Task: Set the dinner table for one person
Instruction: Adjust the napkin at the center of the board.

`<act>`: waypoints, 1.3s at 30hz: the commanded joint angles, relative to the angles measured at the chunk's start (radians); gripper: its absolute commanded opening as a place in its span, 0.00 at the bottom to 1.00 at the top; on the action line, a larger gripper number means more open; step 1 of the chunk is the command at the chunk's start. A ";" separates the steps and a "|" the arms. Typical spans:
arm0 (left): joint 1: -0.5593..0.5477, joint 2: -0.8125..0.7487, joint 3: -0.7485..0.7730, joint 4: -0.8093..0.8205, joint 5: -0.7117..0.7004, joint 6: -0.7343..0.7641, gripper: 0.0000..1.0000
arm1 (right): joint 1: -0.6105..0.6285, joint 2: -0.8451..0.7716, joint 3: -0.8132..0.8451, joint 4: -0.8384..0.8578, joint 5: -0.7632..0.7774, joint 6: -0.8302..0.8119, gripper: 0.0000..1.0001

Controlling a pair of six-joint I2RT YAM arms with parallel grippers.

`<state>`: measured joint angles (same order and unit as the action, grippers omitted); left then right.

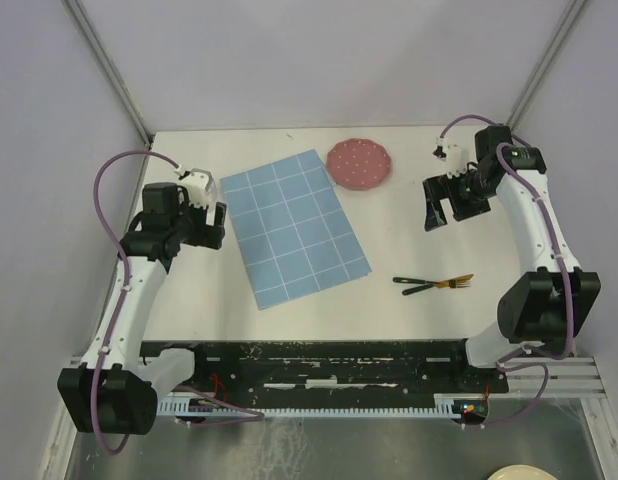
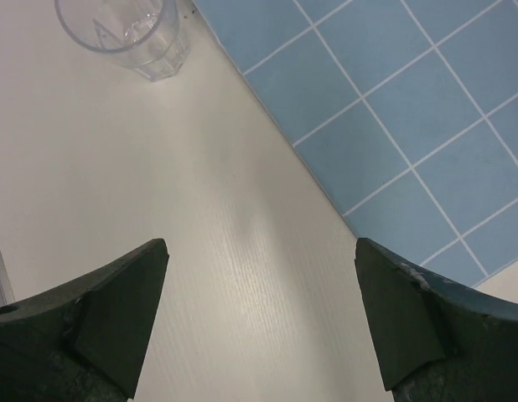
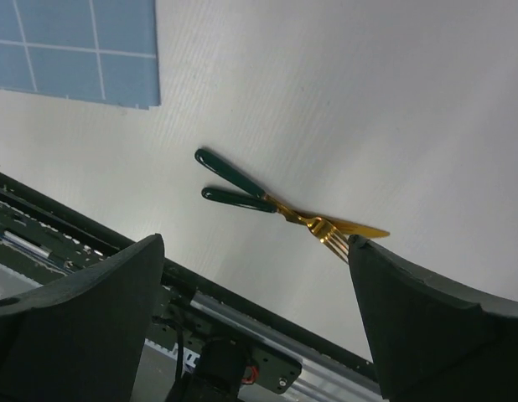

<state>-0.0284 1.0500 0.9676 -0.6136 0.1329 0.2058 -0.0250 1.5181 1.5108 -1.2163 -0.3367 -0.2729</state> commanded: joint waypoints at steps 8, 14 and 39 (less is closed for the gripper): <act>-0.003 0.054 0.089 -0.131 -0.051 0.044 0.99 | 0.270 0.347 0.339 -0.135 -0.007 -0.003 0.99; -0.002 0.031 0.054 -0.160 -0.049 0.008 0.99 | 0.363 0.495 0.470 -0.145 -0.025 0.035 0.99; -0.002 0.085 0.082 -0.164 -0.122 0.039 0.99 | 0.860 0.336 0.170 0.148 0.533 -0.176 0.99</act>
<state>-0.0284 1.1366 0.9943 -0.7914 0.0525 0.2054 0.7185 1.9930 1.7641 -1.2301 -0.0692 -0.3473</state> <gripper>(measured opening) 0.992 0.990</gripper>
